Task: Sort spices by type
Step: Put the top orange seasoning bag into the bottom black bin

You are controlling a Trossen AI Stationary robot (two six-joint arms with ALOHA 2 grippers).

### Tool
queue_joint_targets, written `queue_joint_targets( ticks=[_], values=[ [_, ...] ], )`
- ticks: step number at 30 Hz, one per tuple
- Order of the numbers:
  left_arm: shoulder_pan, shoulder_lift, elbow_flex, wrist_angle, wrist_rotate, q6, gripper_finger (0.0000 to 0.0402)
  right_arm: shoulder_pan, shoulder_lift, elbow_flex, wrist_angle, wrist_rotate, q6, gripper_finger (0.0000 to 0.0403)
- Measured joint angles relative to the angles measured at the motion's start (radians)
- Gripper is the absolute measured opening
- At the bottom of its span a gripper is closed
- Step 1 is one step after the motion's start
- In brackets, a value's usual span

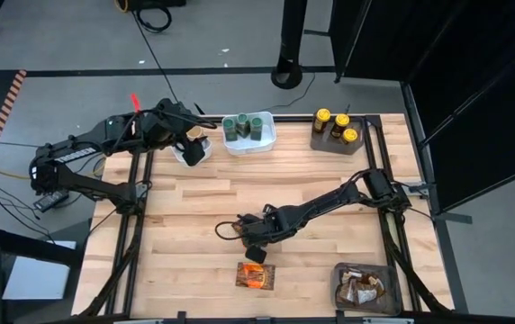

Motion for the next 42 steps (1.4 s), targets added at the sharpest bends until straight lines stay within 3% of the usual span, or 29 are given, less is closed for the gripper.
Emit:
queue_joint_targets(
  ticks=[6,9,16,20,28,34,42],
  values=[
    [0.0,0.0,0.0,0.013,0.0,0.008,0.0332,0.019,-0.088,0.063,-0.234,-0.004,0.003,0.002],
    [0.0,0.0,0.0,0.012,0.0,0.009,0.0332,0.075,-0.159,0.063,-0.384,-0.024,0.081,0.002],
    [0.0,0.0,0.0,0.012,0.0,0.009,0.0332,0.307,-0.309,0.063,-0.776,-0.049,0.526,0.002],
    [0.0,0.0,0.0,0.012,0.0,0.009,0.0332,0.48,-0.374,0.064,-0.909,-0.135,0.845,0.002],
    [0.0,0.0,0.0,0.039,0.0,0.01,0.0332,0.759,-0.411,0.064,-0.929,-0.325,1.243,0.002],
    [0.0,0.0,0.0,0.053,0.0,0.009,0.0332,0.842,-0.401,0.052,-0.914,-0.331,1.315,0.0035],
    [0.0,0.0,0.0,0.058,0.0,0.009,0.0332,0.834,-0.401,0.048,-0.826,-0.267,1.253,0.0095]
  ],
)
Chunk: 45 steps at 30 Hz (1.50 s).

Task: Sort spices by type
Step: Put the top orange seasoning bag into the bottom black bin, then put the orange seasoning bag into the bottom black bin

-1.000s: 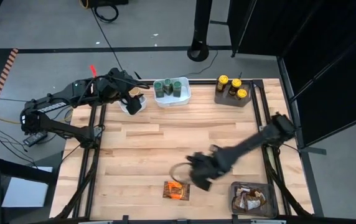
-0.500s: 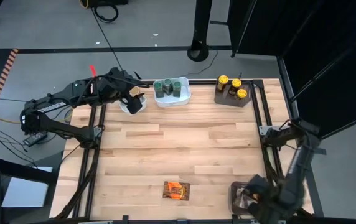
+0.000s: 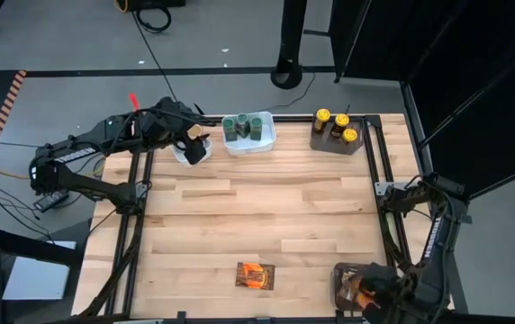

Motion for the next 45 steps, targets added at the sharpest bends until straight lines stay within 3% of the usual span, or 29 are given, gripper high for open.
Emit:
queue_joint_targets(
  ticks=[7,10,14,18,23,28,37,45],
  values=[
    [0.0,0.0,0.0,0.0,0.0,0.0,0.0332,-0.016,0.0,0.0,-0.012,0.01,0.011,0.0151],
    [0.0,0.0,0.0,0.0,0.0,0.0,0.0332,-0.052,0.0,0.0,0.016,0.106,-0.035,0.0177],
    [0.0,0.0,0.0,0.0,0.0,0.0,0.0332,-0.173,0.0,0.0,0.125,0.315,-0.268,0.0205],
    [0.0,0.0,0.0,-0.001,0.0,0.0,0.0332,-0.342,0.0,0.0,0.241,0.371,-0.622,0.0233],
    [0.0,0.0,0.0,-0.001,0.0,0.0,0.0332,-0.516,0.016,0.0,0.39,0.36,-1.042,0.0273],
    [0.0,0.0,0.0,-0.004,0.0,0.0,0.0332,-0.621,0.099,-0.001,0.549,0.258,-1.312,0.0313],
    [0.0,0.0,0.0,-0.018,0.0,0.018,0.0332,-0.665,0.303,-0.001,0.849,0.106,-1.444,0.0351],
    [0.0,0.0,0.0,-0.034,0.0,0.015,0.0332,-0.638,0.451,-0.001,0.968,0.103,-1.452,0.0352]
  ],
)
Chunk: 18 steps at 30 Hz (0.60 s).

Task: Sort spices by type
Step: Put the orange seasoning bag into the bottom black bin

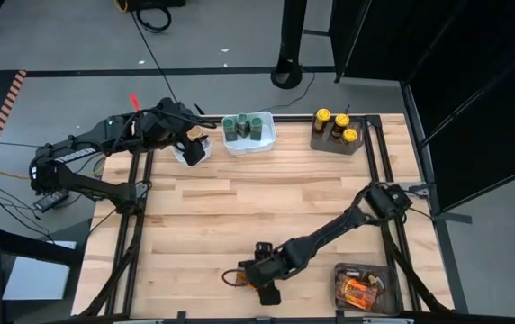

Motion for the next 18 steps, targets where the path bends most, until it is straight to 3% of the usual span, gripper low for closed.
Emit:
queue_joint_targets(
  ticks=[5,9,13,18],
  values=[
    [0.0,0.0,0.0,0.001,0.0,-0.026,0.0332,0.02,0.066,0.008,0.049,0.075,0.049,0.035],
    [0.0,0.0,0.0,0.001,0.0,-0.051,0.0332,0.036,0.091,0.01,0.038,0.125,0.106,0.0322],
    [0.0,0.0,0.0,0.0,0.0,-0.068,0.0332,0.054,0.094,0.01,0.005,0.192,0.135,0.0261],
    [0.0,0.0,0.0,-0.01,0.0,-0.072,0.0332,0.057,0.092,0.006,-0.01,0.225,0.232,0.0149]
  ],
)
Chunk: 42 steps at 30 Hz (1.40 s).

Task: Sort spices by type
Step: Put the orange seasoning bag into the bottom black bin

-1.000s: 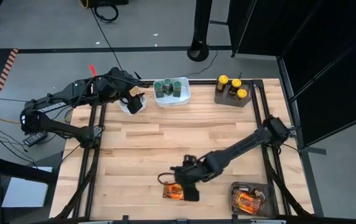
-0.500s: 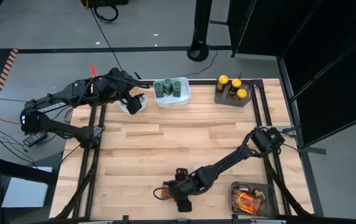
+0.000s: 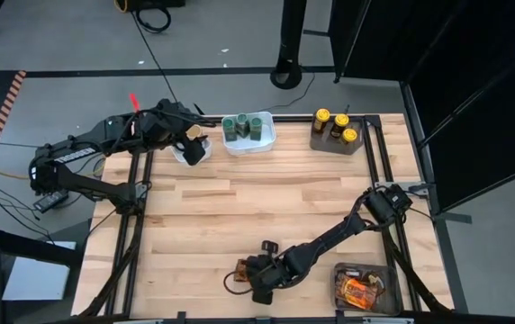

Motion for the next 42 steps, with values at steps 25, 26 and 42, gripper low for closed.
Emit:
queue_joint_targets(
  ticks=[25,26,42],
  values=[
    [0.0,0.0,0.0,-0.011,0.0,-0.004,0.0332,0.242,-0.41,-0.007,-0.71,0.16,0.685,0.0022],
    [0.0,0.0,0.0,-0.011,0.0,-0.005,0.0332,0.277,-0.414,-0.008,-0.768,0.15,0.759,0.0022],
    [0.0,0.0,0.0,-0.008,0.0,-0.03,0.0332,0.638,-0.428,-0.008,-1.056,-0.106,1.312,0.0051]
  ],
)
